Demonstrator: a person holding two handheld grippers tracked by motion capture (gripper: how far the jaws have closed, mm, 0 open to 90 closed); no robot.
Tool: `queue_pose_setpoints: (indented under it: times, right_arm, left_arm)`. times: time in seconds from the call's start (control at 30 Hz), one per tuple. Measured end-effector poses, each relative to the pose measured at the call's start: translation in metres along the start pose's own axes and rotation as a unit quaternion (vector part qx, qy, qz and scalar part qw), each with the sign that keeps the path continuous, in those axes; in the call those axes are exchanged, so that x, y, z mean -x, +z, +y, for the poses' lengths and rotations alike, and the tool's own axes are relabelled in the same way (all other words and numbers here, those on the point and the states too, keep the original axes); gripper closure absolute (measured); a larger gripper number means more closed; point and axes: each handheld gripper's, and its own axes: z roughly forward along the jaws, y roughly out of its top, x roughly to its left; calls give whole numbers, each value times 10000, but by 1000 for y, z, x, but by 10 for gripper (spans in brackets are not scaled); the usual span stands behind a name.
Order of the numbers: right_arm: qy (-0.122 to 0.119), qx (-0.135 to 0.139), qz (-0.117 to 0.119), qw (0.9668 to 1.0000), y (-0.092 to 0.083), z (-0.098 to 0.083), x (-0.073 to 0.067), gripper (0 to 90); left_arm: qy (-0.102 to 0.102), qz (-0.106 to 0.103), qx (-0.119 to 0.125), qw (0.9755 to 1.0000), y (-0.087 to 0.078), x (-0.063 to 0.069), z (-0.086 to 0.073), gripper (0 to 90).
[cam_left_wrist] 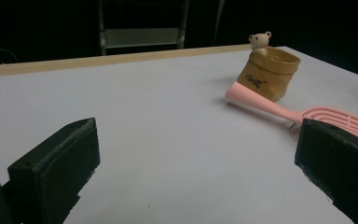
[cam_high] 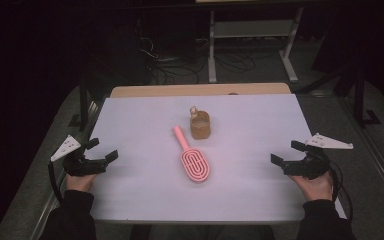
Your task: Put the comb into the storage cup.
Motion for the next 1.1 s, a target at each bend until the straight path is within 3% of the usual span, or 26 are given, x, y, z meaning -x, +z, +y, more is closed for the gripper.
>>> queue_pose_setpoints:
  times: [0.5,1.1]
  right_arm:
    - [-107,32,-47,9999,-1,-2,-1,0]
    - [-147,-6,193,9997,-4,-2,-9,0]
  left_arm:
    - [30,-93,3,10000,0,2,2,0]
    - [238,-229,-164,9993,1,10,7,0]
